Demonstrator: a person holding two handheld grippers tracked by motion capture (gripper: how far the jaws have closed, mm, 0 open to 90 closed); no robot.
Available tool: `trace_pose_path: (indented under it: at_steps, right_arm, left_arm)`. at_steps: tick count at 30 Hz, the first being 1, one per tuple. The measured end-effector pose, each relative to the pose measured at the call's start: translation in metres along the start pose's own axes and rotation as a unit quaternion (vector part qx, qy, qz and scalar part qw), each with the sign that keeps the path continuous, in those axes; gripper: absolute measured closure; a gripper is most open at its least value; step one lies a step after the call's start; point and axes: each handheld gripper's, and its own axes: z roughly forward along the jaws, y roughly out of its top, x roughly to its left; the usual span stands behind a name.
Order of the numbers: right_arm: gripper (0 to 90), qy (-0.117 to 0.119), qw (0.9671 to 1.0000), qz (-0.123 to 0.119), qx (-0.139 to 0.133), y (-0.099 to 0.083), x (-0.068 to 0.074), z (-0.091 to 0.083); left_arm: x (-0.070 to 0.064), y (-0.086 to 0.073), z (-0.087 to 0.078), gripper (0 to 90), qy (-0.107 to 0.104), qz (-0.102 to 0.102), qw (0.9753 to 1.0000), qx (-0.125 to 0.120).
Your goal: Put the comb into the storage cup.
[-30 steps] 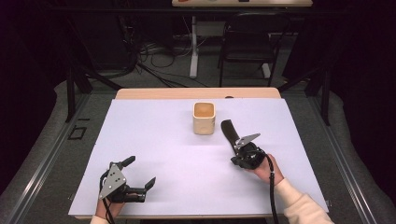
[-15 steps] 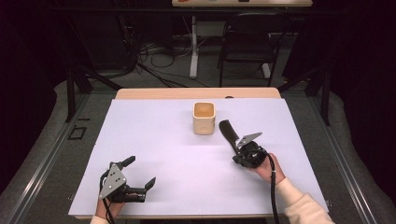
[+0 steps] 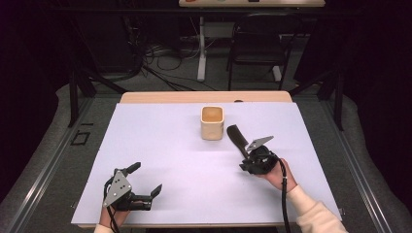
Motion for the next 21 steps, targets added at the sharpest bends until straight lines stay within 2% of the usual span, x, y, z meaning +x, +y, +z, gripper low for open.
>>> trace_pose_path:
  at_steps: [6,8,10,11,16,21]
  right_arm:
    - [59.4,0.0,0.9997,0.025,-0.005,0.004,-0.005,-0.008]
    - [52.2,-0.006,0.9995,0.029,-0.007,0.006,-0.006,-0.011]
    - [50.7,-0.003,0.9994,0.033,-0.01,0.007,-0.006,-0.012]
    - [46.7,-0.007,0.9994,0.033,-0.008,0.008,-0.007,-0.013]
    - [41.0,-0.015,0.9992,0.036,0.005,0.011,-0.007,-0.013]
    - [25.9,-0.026,0.9987,0.043,0.012,0.015,-0.01,-0.014]
  left_arm:
    - [-0.001,0.001,0.0,0.2,-0.004,0.0,1.0,-0.004]
    - [-0.001,0.001,-0.001,0.2,-0.003,-0.005,1.0,-0.008]
    - [-0.001,0.001,-0.001,0.2,-0.004,-0.005,0.9999,-0.009]
    - [-0.001,0.001,-0.002,0.2,-0.004,-0.006,0.9999,-0.01]
    - [-0.001,0.002,-0.002,0.2,-0.006,-0.004,0.9999,-0.012]
    - [-0.001,0.002,-0.002,0.2,-0.007,-0.008,0.9998,-0.014]
